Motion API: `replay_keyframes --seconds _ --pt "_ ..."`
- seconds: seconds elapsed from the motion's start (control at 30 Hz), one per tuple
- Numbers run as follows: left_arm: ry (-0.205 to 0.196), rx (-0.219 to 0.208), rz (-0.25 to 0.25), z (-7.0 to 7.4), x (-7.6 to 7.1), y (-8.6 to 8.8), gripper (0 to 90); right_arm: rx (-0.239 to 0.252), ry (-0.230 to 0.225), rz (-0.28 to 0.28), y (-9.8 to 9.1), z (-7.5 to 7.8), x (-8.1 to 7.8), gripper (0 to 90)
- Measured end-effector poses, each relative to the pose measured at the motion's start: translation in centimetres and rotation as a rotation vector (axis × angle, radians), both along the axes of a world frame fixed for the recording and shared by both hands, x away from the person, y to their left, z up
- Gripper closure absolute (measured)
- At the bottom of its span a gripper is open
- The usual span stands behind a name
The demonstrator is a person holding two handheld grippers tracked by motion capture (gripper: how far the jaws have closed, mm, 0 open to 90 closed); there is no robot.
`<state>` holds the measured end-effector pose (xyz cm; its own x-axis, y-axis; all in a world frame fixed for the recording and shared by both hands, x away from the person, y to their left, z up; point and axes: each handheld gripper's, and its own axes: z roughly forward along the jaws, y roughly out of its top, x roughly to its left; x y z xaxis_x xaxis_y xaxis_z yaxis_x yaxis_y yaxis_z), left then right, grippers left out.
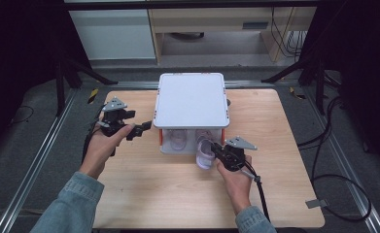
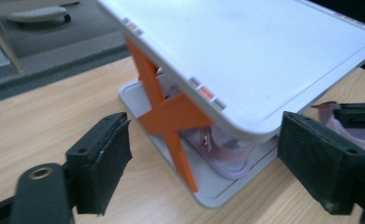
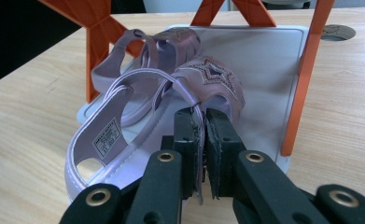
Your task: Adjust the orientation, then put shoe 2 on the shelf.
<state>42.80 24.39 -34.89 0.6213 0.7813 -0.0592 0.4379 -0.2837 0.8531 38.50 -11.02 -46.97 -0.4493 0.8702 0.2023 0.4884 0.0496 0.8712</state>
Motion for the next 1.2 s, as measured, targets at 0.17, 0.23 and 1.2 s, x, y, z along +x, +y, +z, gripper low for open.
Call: replay_keyframes --seconds 0.17,0.23,1.2 --pt "-0.026 0.006 -0.044 1.2 0.5 -2.2 35.2 -0.002 -0.017 -0.014 0.6 -0.2 0.6 83.8" --pt "-0.03 0.004 -0.048 1.4 1.0 -3.1 45.7 0.0 -0.019 -0.018 0.9 -0.3 0.9 83.8" --pt "0.047 0.058 -0.093 -0.6 4.0 -8.2 87.6 0.091 -0.069 -0.098 2.5 -2.4 3.2 83.8"
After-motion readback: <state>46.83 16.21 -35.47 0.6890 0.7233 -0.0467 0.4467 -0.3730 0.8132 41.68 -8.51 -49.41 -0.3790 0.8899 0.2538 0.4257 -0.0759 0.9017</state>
